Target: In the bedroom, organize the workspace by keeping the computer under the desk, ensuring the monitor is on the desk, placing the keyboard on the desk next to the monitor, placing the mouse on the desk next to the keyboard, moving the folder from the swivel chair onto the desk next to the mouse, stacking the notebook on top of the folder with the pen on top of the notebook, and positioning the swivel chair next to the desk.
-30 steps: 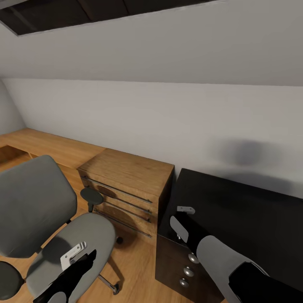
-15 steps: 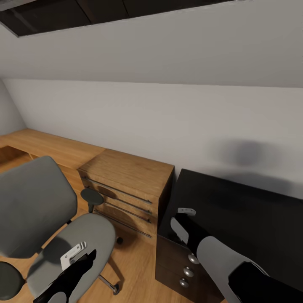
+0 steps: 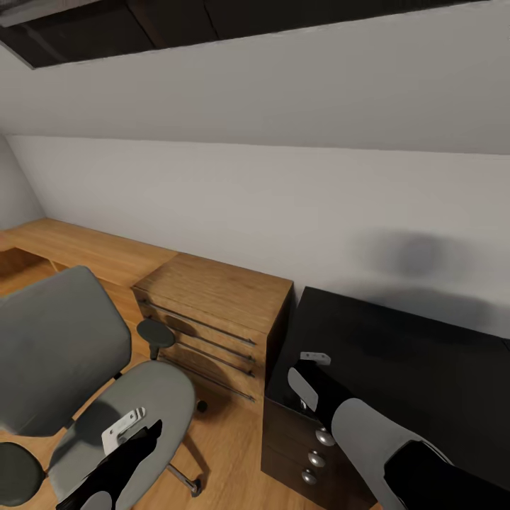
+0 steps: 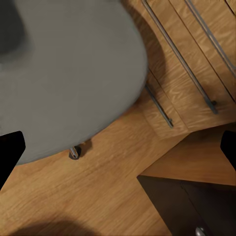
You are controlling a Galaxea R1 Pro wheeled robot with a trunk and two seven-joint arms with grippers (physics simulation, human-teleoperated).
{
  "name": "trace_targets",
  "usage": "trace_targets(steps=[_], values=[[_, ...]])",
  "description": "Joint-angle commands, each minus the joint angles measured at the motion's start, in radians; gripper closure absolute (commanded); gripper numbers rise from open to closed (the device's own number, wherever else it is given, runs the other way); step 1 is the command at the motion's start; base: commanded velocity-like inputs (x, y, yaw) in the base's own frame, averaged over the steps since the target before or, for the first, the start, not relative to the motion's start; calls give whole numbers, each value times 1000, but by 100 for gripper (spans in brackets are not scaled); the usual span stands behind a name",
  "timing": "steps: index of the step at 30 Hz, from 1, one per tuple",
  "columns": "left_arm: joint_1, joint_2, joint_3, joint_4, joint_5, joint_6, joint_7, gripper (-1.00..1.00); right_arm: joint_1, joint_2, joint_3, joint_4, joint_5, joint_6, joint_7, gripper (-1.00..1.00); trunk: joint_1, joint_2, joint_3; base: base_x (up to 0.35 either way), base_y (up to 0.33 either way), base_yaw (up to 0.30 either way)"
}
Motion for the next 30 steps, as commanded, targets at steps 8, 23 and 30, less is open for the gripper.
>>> trace_targets(steps=[8, 23, 30], values=[[-1, 1, -2, -1, 4, 3, 7, -100, -1, -1, 8, -2, -9, 4, -8, 100, -8, 13, 5, 0, 0, 0], [-1, 1, -2, -2, 4, 3, 7, -100, -1, -1, 8, -2, -9, 4, -8, 100, -65, 118, 52, 0, 0, 0], [-1, 1, -2, -2, 4, 3, 7, -100, -1, -1, 8, -3, -9, 3, -8, 100, -92, 167, 74, 0, 0, 0]])
